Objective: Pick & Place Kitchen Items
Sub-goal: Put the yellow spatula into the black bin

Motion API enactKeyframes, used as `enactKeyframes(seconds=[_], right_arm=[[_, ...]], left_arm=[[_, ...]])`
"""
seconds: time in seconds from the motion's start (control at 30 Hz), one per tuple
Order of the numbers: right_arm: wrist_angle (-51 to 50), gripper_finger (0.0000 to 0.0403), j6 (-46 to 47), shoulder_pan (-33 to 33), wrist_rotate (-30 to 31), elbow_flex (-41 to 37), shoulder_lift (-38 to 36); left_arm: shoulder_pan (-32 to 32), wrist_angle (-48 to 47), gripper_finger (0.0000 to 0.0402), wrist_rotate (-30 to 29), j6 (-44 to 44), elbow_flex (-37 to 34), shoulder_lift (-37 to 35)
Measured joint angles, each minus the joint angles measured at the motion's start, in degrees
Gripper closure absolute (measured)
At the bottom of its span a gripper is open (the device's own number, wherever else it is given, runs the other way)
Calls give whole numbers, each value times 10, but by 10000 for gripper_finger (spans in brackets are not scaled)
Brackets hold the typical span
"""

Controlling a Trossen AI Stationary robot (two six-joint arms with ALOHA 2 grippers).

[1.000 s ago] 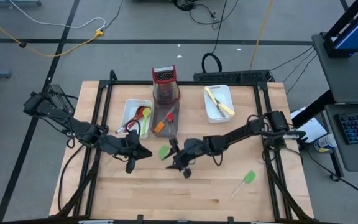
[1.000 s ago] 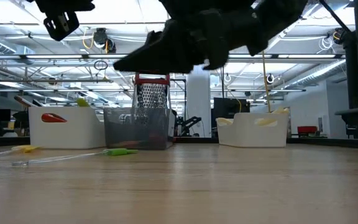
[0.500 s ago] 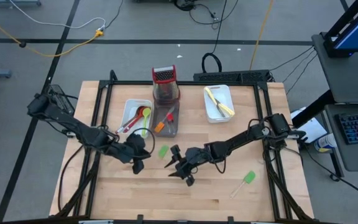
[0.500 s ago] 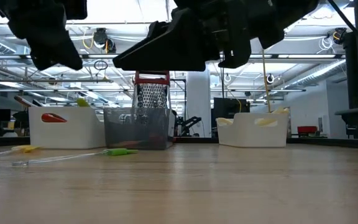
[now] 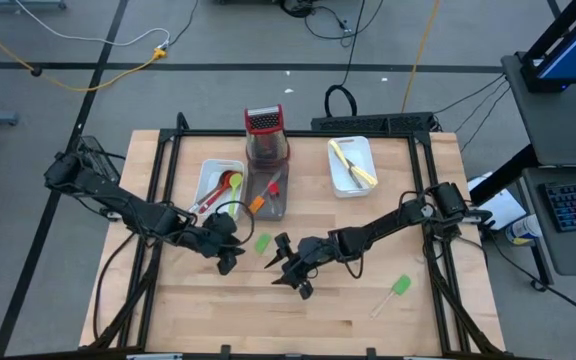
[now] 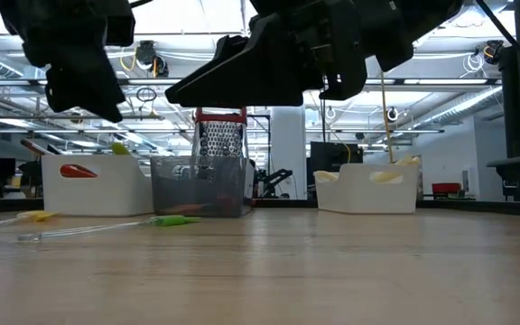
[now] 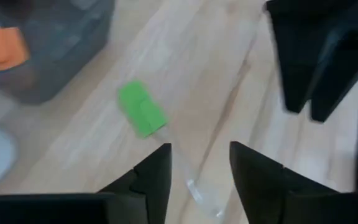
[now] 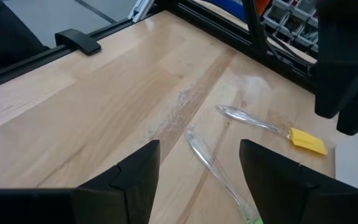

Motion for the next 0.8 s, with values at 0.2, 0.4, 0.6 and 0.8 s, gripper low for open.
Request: enactKeyframes(seconds=[0.2,0.4,0.6,0.8], right_arm=[[-5,191,1,0,0,0,0],[-18,191,1,0,0,0,0],[-21,191,5,0,0,0,0],[-24,192,20,0,0,0,0]], left_arm=[[-13,35,218,13,-45,1,30],[-25,-53,218,123,-248,0,45],[-54,-173,218,73,-437,0,69],[-73,-275,218,18,-590,0,109]])
